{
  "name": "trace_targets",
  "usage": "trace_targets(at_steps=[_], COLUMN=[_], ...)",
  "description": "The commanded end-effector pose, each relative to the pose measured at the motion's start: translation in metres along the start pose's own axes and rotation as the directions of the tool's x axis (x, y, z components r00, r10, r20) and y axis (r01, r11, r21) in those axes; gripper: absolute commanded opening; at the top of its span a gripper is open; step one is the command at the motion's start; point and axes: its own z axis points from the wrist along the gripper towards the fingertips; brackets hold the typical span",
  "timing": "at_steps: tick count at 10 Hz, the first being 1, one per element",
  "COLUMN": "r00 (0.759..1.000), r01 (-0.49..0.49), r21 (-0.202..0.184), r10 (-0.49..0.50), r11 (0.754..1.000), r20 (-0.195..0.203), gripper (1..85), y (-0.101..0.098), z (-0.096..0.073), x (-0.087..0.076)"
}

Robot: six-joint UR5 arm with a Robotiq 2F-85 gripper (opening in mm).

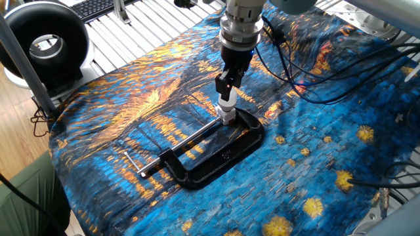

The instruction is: Take out the light bulb by rotating it

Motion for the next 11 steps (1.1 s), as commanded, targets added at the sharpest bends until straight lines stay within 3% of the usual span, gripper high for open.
trace_targets(at_steps=[1,6,11], r00=[0.999,0.997,0.993], r01=[-0.050,-0.071,-0.112], r21=[-0.024,0.004,-0.002], r10=[0.050,0.071,0.112], r11=[0.998,0.997,0.994], r20=[0.012,0.025,0.026], gripper=[54.7,52.3,46.7], y=[0.007,-0.006,-0.008], z=[0.006,0.018,0.012], x=[-0.002,0.000,0.001])
